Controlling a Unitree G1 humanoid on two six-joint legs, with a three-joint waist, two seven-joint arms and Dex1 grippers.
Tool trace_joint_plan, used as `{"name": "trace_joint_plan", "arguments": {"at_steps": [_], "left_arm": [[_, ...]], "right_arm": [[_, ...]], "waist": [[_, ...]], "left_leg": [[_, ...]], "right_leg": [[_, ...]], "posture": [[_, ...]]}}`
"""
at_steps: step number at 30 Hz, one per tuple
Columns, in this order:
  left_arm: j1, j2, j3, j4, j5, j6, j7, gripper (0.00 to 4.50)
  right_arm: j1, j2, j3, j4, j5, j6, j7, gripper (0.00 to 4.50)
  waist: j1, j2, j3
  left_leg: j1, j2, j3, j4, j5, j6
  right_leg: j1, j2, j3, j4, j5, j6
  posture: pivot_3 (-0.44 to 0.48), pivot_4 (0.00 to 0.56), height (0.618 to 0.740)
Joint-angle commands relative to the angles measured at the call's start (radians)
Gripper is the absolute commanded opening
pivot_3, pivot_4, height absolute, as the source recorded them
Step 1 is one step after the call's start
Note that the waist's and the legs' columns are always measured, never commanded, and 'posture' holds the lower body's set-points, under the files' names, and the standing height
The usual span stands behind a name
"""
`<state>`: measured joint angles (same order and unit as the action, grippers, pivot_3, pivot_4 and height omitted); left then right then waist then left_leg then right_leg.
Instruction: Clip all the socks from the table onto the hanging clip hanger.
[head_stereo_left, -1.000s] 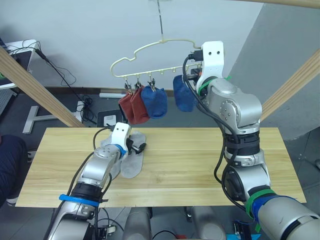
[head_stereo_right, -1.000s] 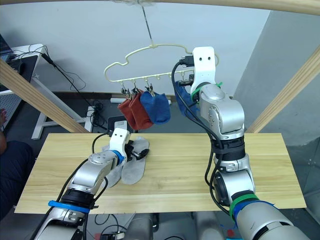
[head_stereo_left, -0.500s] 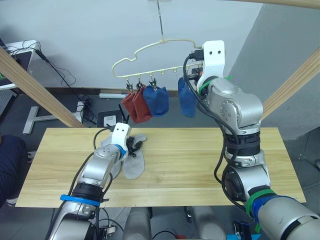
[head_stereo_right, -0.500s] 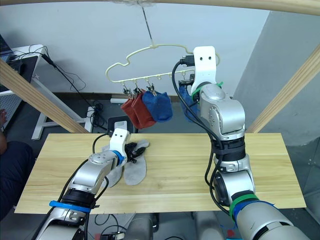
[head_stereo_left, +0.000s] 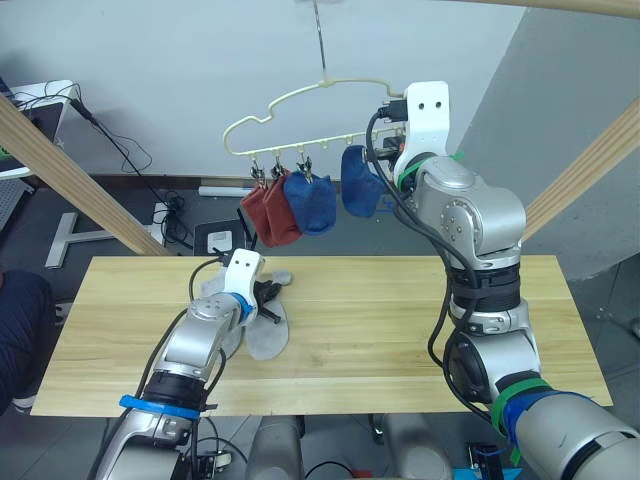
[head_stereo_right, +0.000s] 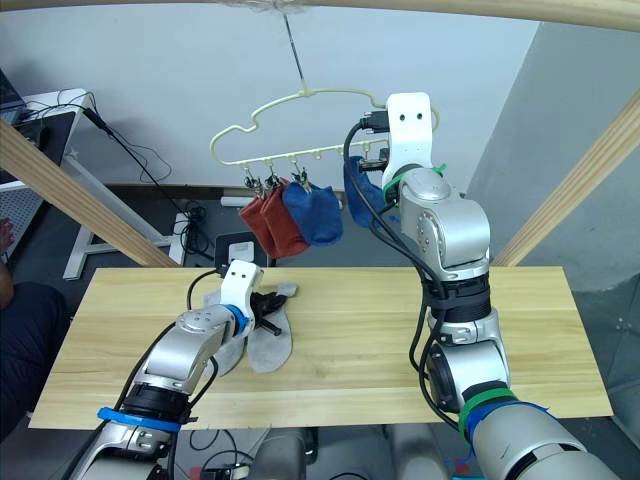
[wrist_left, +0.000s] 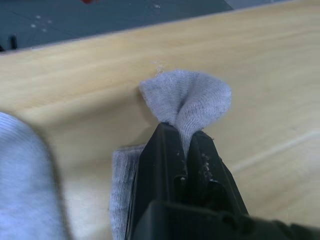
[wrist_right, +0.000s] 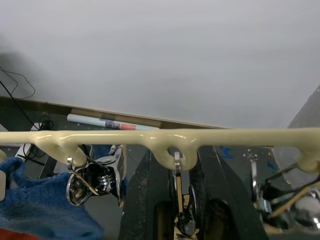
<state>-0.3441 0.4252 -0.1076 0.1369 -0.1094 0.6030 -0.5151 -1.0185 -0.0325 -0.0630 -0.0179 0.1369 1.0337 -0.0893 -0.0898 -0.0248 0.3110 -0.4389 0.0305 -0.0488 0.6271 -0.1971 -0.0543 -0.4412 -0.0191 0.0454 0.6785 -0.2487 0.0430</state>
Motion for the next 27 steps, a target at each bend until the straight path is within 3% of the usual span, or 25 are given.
{"name": "trace_joint_plan", "arguments": {"at_steps": [1, 17, 27], "left_arm": [[0.018, -0.017, 0.000, -0.079, -0.052, 0.012, -0.057, 0.02], [-0.123, -0.168, 0.009, -0.298, -0.250, 0.147, -0.089, 0.02], [-0.260, -0.276, 0.014, -0.239, -0.280, 0.129, -0.060, 0.02]], "right_arm": [[-0.024, 0.005, -0.022, -0.041, 0.003, -0.001, -0.005, 0.09], [-0.063, 0.018, -0.053, -0.055, 0.006, 0.057, -0.015, 0.09], [-0.074, 0.023, -0.066, -0.069, 0.007, 0.087, -0.025, 0.09]], "waist": [[0.000, 0.000, 0.000], [-0.001, -0.001, 0.004], [-0.006, -0.001, 0.005]], "left_leg": [[0.000, 0.000, 0.000, 0.000, 0.000, 0.000], [-0.001, 0.000, 0.000, 0.000, 0.000, 0.000], [-0.002, -0.001, 0.000, 0.000, 0.000, 0.000]], "right_leg": [[0.000, 0.000, 0.000, 0.000, 0.000, 0.000], [0.000, 0.000, 0.000, -0.001, 0.000, 0.000], [0.000, 0.000, 0.000, -0.003, 0.000, 0.000]], "posture": [[-0.131, 0.335, 0.740], [-0.137, 0.339, 0.740], [-0.171, 0.340, 0.740]]}}
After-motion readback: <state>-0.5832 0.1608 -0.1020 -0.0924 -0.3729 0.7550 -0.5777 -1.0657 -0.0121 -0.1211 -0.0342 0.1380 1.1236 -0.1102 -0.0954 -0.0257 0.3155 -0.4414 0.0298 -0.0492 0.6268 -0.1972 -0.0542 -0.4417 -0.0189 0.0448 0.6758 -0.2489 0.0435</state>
